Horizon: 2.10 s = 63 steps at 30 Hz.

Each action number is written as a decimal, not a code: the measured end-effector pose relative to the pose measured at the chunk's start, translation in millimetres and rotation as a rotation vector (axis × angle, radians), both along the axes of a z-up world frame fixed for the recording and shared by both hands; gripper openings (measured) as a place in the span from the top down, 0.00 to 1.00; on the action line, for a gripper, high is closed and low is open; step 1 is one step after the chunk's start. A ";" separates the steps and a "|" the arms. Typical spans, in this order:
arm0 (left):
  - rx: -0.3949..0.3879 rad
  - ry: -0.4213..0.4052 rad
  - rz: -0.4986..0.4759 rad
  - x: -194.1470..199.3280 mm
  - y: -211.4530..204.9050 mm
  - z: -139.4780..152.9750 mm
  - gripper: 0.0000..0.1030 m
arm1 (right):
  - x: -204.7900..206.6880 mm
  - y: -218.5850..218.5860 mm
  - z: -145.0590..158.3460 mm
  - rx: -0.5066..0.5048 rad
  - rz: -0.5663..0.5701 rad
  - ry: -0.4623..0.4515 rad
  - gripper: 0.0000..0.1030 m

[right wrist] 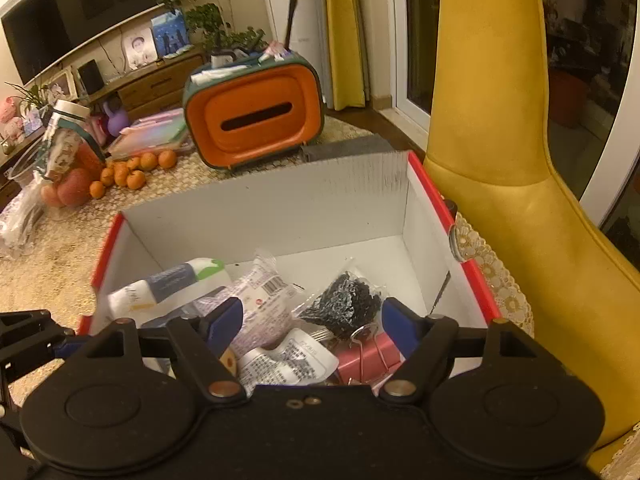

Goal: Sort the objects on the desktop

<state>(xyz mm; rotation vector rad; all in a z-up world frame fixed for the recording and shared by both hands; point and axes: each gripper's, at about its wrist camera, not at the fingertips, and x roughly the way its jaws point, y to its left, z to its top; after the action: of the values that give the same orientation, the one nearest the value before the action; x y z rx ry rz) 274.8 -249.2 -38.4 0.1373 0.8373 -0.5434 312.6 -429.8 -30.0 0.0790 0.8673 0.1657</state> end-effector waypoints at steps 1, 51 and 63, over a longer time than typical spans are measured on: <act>-0.002 -0.011 0.010 -2.1 1.6 2.7 0.36 | -2.9 0.3 2.6 -0.001 0.002 -0.007 0.25; -0.093 -0.205 0.141 -125.0 61.5 41.7 0.02 | -190.0 25.8 34.3 0.024 0.037 -0.365 0.01; -0.088 -0.200 0.155 -138.7 66.8 46.8 0.02 | -207.0 31.7 37.0 0.011 0.023 -0.378 0.01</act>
<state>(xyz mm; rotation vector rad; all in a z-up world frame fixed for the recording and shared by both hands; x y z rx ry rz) 136.0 -182.4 8.5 0.0446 0.6222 -0.4124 105.6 -398.1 6.9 0.0457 0.4908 0.1994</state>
